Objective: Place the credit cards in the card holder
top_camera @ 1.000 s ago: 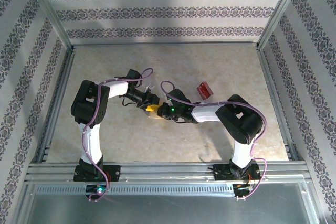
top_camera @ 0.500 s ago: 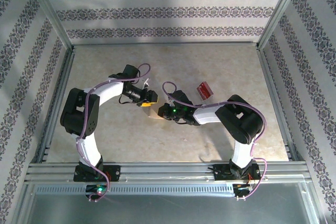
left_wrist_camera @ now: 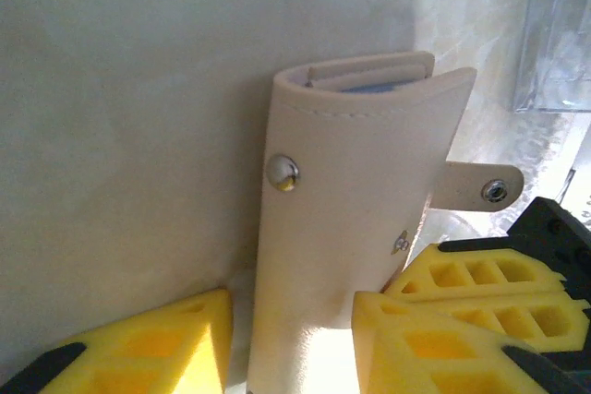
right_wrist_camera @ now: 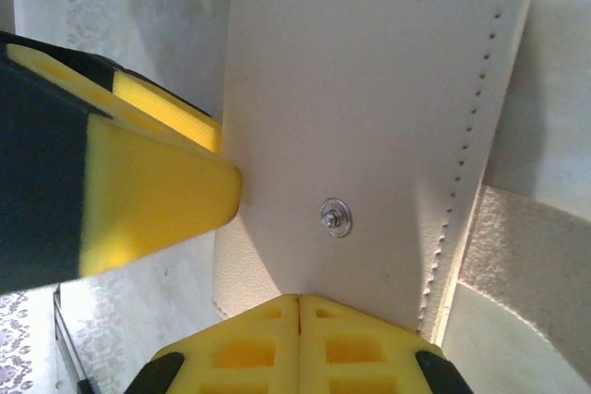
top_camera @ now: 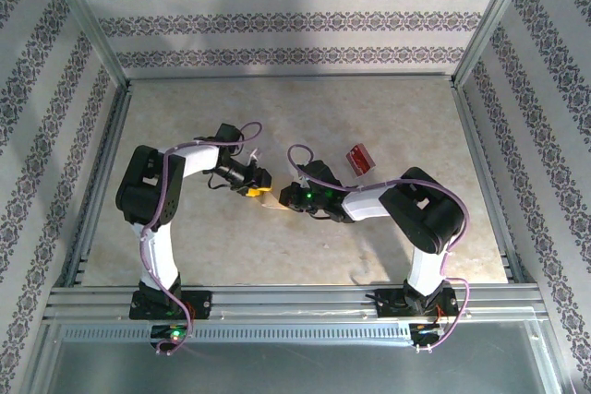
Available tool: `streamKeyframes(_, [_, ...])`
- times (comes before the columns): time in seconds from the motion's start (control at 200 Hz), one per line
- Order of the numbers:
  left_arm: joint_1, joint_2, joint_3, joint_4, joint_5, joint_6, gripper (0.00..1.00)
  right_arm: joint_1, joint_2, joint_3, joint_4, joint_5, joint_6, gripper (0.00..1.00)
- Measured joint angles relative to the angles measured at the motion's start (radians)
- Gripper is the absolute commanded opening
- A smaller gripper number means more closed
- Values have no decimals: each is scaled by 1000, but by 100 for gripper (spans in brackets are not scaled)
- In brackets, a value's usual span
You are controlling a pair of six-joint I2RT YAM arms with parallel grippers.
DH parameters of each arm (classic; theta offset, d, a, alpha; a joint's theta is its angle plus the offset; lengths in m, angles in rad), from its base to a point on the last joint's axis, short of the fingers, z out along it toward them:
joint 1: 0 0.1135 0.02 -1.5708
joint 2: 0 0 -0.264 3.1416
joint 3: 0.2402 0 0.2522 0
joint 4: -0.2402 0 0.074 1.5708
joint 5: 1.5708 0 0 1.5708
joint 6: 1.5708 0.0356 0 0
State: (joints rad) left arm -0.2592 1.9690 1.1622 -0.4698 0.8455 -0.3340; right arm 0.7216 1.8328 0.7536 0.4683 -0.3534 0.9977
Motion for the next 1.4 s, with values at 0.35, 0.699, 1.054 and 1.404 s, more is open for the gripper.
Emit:
streamKeyframes(0.35, [6,19,0,18,43,-14,11,0,-14,-2,-21,6,2,11])
streamKeyframes(0.699, [5,19,3,12,37,16,11,-67,-280,-72,-264,51,-42,18])
streamKeyframes(1.054, [4,19,5,10,37,21,11,-199,-203,-59,-330,25,-115,9])
streamKeyframes(1.404, [3,19,7,7,37,24,11,-190,-100,-10,-280,-16,-114,10])
